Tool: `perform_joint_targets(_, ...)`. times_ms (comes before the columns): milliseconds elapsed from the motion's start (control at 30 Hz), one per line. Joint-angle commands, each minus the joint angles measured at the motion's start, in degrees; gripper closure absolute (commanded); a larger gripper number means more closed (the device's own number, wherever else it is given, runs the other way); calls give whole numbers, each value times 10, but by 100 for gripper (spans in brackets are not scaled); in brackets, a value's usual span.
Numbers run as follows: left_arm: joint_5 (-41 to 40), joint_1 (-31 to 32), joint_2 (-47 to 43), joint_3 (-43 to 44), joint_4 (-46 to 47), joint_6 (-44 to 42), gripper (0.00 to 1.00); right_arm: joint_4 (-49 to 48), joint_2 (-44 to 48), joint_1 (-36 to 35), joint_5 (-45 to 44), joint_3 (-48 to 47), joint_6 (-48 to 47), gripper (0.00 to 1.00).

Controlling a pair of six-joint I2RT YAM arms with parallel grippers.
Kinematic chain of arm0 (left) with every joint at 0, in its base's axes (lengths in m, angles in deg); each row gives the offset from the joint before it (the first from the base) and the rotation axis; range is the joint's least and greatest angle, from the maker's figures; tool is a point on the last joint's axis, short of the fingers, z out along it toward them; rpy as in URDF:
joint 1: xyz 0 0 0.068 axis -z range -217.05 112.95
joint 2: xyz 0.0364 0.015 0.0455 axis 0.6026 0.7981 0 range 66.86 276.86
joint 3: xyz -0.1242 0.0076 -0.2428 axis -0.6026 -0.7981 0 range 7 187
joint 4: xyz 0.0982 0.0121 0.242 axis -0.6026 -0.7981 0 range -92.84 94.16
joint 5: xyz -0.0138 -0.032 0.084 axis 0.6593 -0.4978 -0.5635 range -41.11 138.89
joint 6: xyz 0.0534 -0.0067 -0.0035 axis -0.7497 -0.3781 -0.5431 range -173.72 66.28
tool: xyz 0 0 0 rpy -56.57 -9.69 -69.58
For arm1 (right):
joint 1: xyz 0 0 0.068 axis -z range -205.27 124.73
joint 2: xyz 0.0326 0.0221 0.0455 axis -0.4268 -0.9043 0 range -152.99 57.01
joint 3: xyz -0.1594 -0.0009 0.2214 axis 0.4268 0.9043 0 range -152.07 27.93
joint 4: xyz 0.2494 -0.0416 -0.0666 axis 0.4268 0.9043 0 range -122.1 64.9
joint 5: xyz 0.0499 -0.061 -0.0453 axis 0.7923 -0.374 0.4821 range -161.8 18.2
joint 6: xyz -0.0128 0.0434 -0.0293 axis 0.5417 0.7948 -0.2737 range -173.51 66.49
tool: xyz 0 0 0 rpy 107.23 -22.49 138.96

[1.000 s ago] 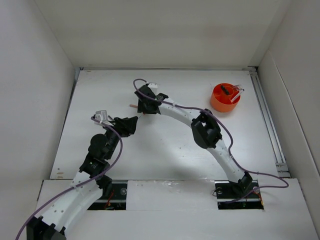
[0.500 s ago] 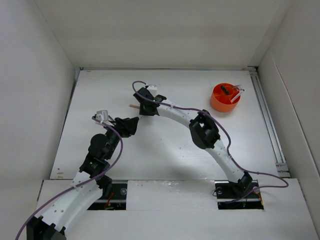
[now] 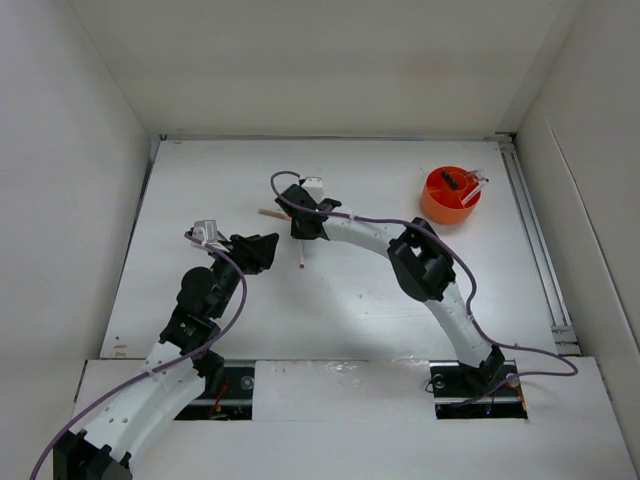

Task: Sort the stationery into containers
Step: Move the pen to the center of the board.

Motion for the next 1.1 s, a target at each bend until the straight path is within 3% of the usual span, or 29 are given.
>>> perform_joint_targets(0,7,4,5,6,30,-2,45,-3,34,-9,-5,48,-23,94)
perform_joint_targets(200,7,4,5,6,36,-2,45,-22,83,-9,-5,135,-33,95)
perform_joint_targets(267,7,4,5,6,36,-2,45,-22,90,-9,-5,149,-33,87)
perform_joint_targets(300,7,4,5,6,36,-2,45,-22,90,-9,-5,149,-33,75)
perform_joint_targets(367,12,4,5,6,41,-2,45,-14,84,-9,-5,136,-33,66)
perform_joint_targets(667,12,4,5,6,41,-2,45,18,38,-9,-5,81,-39,56)
perform_joint_targets(733,7,4,5,6,41,-2,45,18,38,-9,0,81,-39,67)
perform_joint_targets(767,7,4,5,6,41,-2,45,18,38,-9,6,81,-39,83)
perform_joint_targets(833,7,4,5,6,41,-2,45,18,38,-9,6,94,-39,95)
perform_joint_targets(900,7,4,5,6,41,-2,45,5,63,-3,21,106,-39,100)
perform_joint_targets(1067,7,4,5,6,41,-2,45,-58,162,37,84,157,-39,100)
